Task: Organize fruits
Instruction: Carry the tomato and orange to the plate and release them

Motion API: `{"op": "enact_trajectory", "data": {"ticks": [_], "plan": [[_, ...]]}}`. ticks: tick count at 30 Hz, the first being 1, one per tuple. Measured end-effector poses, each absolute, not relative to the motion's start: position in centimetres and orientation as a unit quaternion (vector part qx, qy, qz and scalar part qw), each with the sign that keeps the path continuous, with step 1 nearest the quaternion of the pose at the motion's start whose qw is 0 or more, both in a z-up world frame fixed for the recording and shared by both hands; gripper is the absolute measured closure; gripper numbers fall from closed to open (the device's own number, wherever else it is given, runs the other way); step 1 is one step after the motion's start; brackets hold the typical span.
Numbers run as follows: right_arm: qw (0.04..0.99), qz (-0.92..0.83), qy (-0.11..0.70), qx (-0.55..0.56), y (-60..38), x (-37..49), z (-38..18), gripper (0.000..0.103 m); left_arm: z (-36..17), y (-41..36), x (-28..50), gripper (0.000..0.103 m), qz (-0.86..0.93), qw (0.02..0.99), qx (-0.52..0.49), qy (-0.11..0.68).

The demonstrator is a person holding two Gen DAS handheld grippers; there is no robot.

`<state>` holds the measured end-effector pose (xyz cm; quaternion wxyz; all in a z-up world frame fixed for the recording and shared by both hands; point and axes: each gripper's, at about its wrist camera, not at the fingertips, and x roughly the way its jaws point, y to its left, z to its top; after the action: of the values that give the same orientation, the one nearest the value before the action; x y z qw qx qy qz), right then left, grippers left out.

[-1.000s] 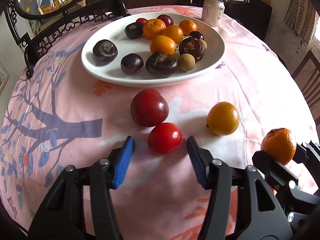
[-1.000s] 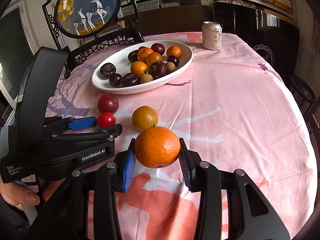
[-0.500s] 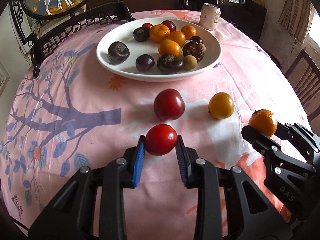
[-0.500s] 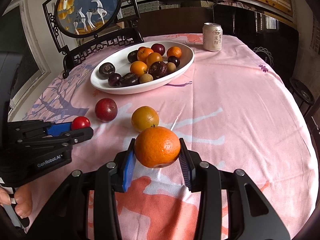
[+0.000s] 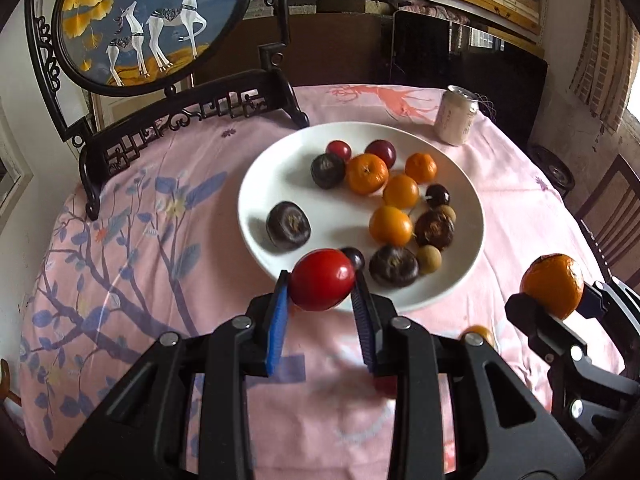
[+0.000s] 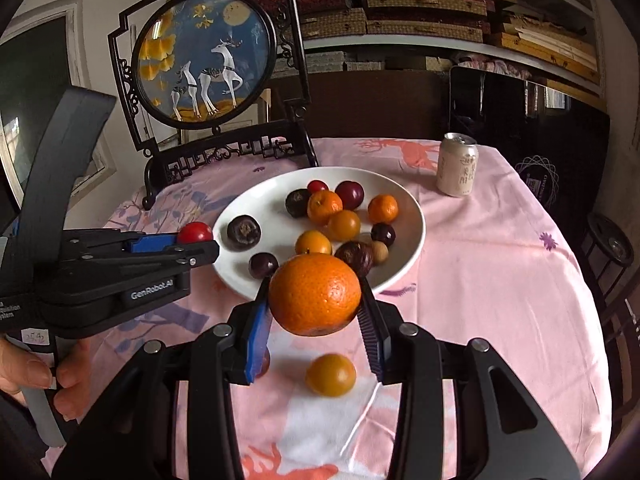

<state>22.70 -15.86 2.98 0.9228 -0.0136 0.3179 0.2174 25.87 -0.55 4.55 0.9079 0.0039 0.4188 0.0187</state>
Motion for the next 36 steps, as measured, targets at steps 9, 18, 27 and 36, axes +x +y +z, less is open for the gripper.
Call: {"op": "enact_trajectory", "data": {"ticks": [9, 18, 27, 36], "plan": [[0.908, 0.220, 0.354, -0.048, -11.1, 27.7, 0.7, 0.062, 2.6, 1.6, 31.4, 0.072, 0.049, 0.894, -0.032, 0.445], [0.908, 0.209, 0.361, -0.053, -10.2, 29.5, -0.4, 0.050, 2.0, 2.1, 33.3, 0.038, 0.060, 0.891, -0.041, 0.447], [0.921, 0.195, 0.336, -0.022, -13.3, 27.1, 0.7, 0.044, 3.1, 1.5, 31.2, 0.032, 0.054, 0.899, -0.043, 0.433], [0.921, 0.185, 0.343, 0.001, -17.1, 23.7, 0.6, 0.044, 2.8, 1.0, 27.2, 0.032, 0.047, 0.898, -0.040, 0.435]]}}
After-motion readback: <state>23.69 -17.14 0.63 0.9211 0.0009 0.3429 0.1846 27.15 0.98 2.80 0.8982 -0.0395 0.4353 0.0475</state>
